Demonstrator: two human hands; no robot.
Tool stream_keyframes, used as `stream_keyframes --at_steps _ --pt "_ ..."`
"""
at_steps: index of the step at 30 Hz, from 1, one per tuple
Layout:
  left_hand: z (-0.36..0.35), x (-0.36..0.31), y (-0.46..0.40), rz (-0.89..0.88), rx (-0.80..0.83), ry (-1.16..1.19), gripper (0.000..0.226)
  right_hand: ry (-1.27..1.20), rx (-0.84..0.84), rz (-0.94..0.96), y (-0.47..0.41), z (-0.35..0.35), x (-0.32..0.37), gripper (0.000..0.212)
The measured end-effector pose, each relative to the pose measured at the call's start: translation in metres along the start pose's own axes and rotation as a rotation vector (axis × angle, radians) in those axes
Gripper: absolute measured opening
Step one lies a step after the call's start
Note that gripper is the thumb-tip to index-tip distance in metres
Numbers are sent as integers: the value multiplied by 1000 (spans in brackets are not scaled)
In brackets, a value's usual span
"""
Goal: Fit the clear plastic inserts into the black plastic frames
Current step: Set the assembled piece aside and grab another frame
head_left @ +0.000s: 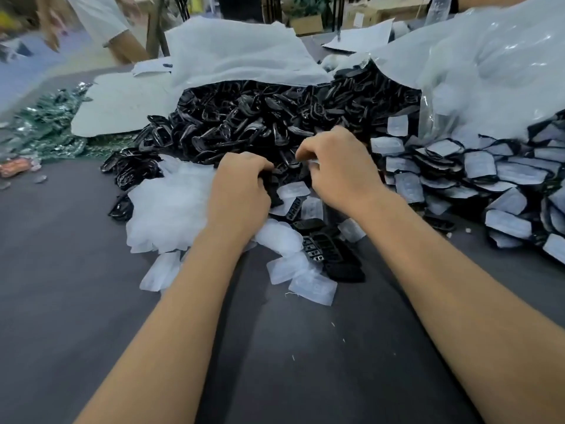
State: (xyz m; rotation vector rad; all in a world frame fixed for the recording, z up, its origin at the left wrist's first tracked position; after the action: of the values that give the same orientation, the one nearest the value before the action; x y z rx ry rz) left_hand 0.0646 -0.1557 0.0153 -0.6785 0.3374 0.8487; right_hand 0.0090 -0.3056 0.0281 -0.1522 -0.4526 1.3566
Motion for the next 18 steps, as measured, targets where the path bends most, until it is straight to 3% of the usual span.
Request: stream_keyframes --at_steps 4,12,16,18 --pt "0 2 3 -33 -58 -1 37 216 109 27 -17 -22 14 34" --pt "-1 6 2 -46 -127 49 13 257 -53 -45 -22 -15 17 16" --pt "14 4 5 -79 -293 213 19 60 -313 -94 -16 11 12 25" --pt "18 3 6 -99 -335 295 30 -195 -320 -45 -12 14 11 20"
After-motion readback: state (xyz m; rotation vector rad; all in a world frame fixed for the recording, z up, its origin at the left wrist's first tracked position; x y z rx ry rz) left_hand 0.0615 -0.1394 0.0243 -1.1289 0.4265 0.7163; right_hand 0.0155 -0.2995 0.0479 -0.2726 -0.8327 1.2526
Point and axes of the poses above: each hand's wrist, its own y-axis away from the middle knuckle, its own z-axis out of the back of the hand, x = y × z, the point moved 7 cm from there along -y, towards the middle knuckle, and after that the axes turned 8 degrees about y, right-handed, at the moved point
